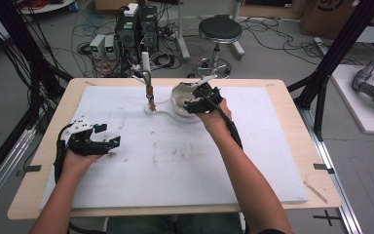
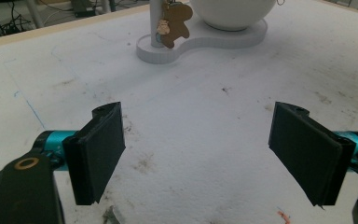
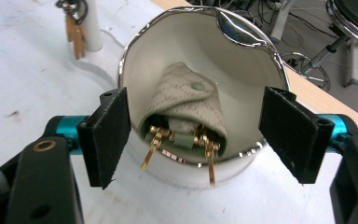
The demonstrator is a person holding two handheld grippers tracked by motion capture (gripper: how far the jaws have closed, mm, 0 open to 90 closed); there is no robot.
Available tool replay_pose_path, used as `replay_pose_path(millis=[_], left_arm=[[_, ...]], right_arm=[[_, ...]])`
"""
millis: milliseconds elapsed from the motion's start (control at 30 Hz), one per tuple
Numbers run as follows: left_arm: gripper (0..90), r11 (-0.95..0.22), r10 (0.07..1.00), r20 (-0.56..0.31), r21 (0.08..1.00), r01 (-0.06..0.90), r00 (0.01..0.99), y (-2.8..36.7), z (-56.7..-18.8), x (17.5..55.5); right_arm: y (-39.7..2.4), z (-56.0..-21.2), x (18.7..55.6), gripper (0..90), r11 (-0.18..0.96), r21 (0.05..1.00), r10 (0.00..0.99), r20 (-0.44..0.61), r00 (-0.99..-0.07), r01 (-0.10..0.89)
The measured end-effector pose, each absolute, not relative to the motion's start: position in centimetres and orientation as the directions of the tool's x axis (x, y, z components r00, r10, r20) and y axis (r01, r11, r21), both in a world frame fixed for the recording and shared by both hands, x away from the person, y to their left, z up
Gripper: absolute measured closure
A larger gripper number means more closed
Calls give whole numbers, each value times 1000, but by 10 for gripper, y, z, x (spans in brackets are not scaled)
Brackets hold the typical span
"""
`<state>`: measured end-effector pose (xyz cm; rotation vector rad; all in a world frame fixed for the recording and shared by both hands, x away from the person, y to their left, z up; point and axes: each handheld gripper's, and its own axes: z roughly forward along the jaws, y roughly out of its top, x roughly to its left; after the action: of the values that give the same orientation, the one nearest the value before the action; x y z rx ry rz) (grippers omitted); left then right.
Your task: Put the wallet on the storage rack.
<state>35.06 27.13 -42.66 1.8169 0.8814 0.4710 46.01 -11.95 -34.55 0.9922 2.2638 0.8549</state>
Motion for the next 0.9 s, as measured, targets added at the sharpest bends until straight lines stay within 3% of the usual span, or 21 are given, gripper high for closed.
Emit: replay_pose_path(millis=[433, 900], left_arm=[[183, -222, 738, -77, 910, 349, 670, 268, -425, 350], [183, -236, 730, -71, 907, 349, 680, 261, -426, 351]], right_arm=[[-161, -332, 417, 239, 475, 788, 777, -166, -607, 392], [-218, -358, 369, 216, 381, 845, 798, -94, -596, 376]])
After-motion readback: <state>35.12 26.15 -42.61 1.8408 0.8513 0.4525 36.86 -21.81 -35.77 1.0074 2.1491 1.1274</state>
